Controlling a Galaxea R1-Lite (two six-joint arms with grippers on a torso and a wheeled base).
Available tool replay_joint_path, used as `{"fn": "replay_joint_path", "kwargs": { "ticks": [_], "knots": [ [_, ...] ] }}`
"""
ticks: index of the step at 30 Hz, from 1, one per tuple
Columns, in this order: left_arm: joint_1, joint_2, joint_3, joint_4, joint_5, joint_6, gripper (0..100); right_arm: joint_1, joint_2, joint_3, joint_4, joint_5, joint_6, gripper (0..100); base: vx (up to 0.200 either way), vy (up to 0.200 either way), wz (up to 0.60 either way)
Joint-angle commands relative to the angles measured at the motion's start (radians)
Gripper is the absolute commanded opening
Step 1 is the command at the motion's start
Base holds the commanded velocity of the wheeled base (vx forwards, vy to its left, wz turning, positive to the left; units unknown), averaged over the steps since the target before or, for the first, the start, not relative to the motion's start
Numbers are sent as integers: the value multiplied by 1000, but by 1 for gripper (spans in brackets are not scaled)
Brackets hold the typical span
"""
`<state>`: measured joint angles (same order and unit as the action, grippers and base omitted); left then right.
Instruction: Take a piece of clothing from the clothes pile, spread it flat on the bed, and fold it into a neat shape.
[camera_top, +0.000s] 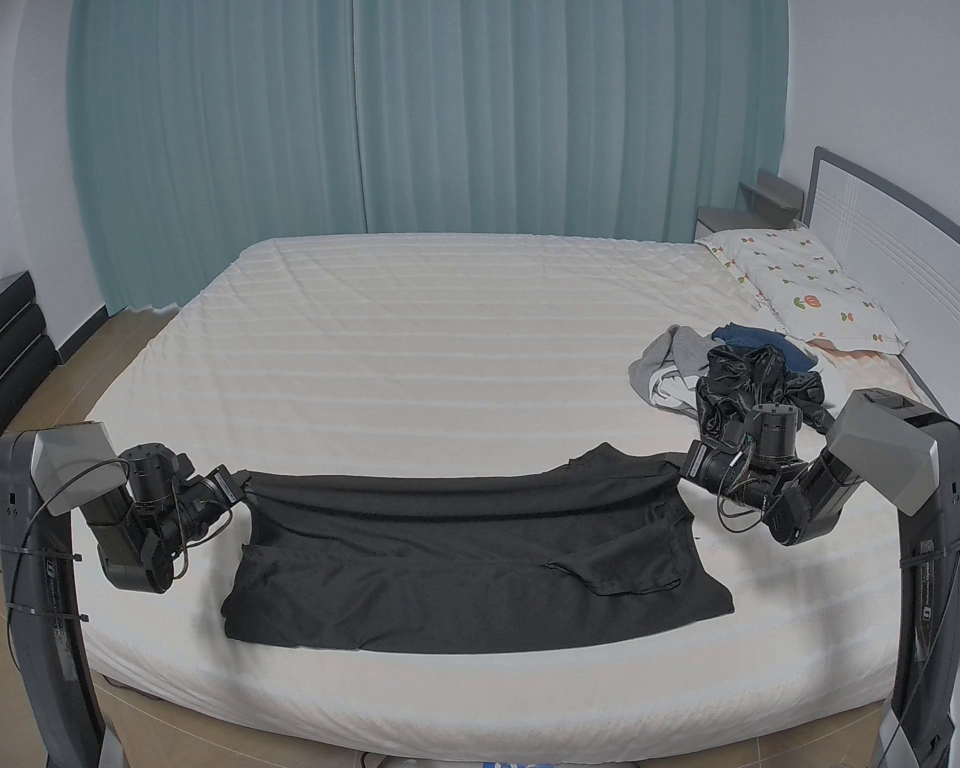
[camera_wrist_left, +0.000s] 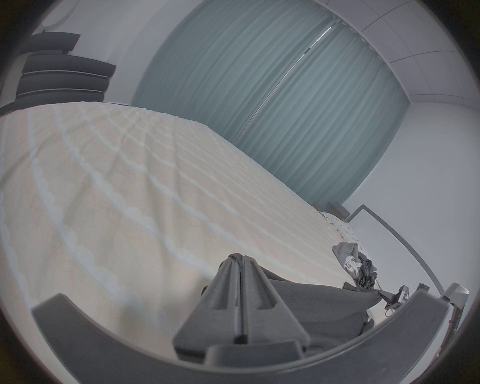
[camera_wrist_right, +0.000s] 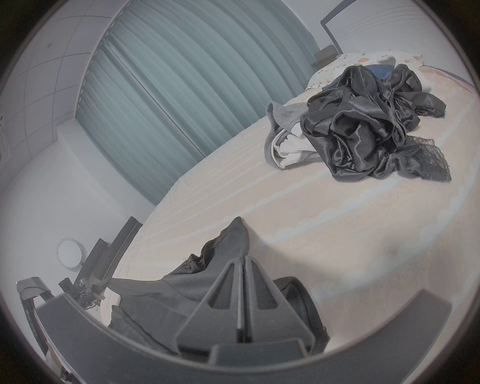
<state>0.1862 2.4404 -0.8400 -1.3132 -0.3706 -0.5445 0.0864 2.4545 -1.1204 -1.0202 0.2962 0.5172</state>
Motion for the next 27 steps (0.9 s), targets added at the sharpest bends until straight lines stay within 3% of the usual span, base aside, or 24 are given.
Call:
{"fn": "replay_joint_path", "kwargs": {
  "ticks": [1,14,27],
  "knots": [
    [9,6,-16,-12,-1,-9,0,6,28,-18,-47,-14,3,0,0,0,0],
    [-10,81,-123,-14,49,-69,0,23,155,-245,11,-91,1,0,0,0,0],
    [-7,86,-76,-64,38,-65,0,13,67,-124,37,-72,-3,0,0,0,0]
  ]
}}
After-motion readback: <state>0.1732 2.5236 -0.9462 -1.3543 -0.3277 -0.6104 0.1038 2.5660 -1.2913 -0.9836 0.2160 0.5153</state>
